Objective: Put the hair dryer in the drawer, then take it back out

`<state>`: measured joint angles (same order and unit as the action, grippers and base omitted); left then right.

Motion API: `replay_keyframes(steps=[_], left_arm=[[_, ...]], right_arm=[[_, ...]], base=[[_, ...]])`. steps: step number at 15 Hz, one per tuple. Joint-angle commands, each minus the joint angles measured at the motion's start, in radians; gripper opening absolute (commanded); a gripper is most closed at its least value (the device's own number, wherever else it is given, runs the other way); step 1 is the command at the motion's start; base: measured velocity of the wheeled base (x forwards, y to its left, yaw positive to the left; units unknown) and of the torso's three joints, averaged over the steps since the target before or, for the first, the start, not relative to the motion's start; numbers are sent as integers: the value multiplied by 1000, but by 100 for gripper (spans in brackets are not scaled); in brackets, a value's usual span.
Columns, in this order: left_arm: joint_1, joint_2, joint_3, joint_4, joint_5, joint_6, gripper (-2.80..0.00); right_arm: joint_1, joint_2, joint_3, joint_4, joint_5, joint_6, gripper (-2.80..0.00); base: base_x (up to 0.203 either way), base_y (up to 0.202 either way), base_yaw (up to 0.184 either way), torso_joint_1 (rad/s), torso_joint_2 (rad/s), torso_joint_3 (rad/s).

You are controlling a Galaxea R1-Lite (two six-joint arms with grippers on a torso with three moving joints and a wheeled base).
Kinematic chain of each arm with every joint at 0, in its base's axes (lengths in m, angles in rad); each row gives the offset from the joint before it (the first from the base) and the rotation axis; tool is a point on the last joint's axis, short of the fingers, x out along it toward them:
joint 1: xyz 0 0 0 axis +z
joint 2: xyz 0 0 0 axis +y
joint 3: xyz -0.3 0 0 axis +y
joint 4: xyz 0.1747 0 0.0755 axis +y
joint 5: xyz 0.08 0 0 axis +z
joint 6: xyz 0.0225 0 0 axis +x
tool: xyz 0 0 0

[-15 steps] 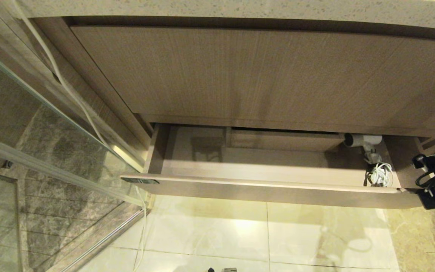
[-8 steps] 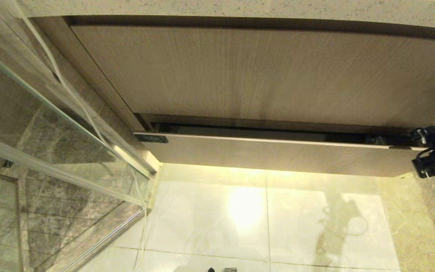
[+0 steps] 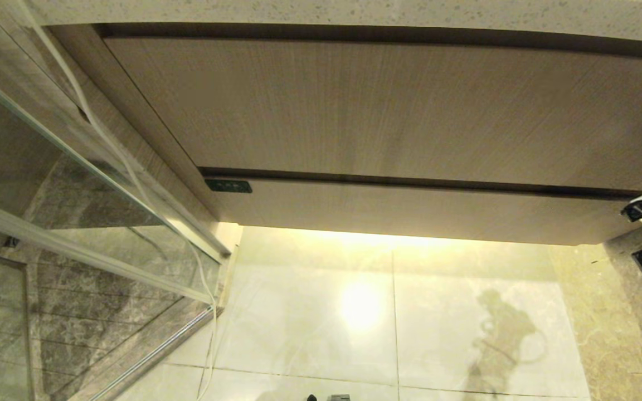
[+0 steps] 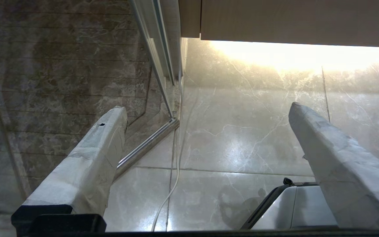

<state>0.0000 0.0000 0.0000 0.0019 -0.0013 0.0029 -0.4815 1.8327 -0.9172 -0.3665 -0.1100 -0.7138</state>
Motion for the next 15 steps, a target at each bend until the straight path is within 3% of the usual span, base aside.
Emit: replay_keyframes(steps=[1,8,12,15], left_arm=[[0,0,0,0,0,0,0],[0,1,0,1,0,0,0],[0,0,0,0,0,0,0],[0,0,0,0,0,0,0]], right_arm=[[-3,-67,22,20,1,-4,-280],[16,-282,53,182,6,-20,-280],[14,-484,61,365,-1,-128,-280],[14,-657,100,487,-58,-206,-280]], base=[[0,0,0,0,0,0],[0,0,0,0,0,0],[0,0,0,0,0,0],[0,0,0,0,0,0]])
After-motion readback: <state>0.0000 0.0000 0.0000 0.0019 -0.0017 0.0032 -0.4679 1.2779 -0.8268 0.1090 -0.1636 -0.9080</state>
